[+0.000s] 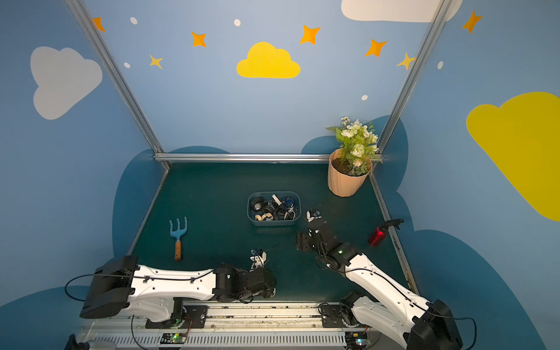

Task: Put the watch into the storage box
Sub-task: Pick up the watch at the center of the board.

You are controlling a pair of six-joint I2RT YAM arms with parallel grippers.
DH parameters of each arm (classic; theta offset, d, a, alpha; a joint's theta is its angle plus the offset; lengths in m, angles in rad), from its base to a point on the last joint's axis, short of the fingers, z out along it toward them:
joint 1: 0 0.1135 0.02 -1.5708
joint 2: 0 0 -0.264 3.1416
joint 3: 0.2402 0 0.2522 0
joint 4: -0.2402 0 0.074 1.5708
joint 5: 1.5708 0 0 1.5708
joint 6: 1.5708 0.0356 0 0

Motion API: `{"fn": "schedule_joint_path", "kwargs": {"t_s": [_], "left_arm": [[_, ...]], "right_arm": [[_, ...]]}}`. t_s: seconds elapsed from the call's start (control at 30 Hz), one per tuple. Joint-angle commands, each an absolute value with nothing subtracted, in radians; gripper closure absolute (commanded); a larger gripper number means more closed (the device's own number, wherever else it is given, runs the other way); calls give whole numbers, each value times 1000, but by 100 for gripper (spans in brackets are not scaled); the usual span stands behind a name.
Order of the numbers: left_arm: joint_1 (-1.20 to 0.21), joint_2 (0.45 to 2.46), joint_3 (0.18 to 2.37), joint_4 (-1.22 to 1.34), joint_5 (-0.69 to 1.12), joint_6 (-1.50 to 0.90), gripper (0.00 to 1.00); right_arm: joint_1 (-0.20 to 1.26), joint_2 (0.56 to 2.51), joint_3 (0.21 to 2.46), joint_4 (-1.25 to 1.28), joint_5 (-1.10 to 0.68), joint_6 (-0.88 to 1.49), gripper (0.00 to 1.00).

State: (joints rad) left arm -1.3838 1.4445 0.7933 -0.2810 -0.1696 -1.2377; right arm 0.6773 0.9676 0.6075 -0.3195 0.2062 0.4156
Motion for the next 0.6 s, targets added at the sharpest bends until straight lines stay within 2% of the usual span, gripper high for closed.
{"fn": "schedule_joint_path", "kwargs": {"t_s": [0.0, 0.57], "left_arm": [[-1385, 1487, 828, -344, -115, -1249, 63], [-1320, 1609, 853, -319, -19, -1223, 71]], "right_arm": [[673, 944, 592, -341, 229, 424, 16], [664, 886, 557, -340, 238, 423, 16]]}}
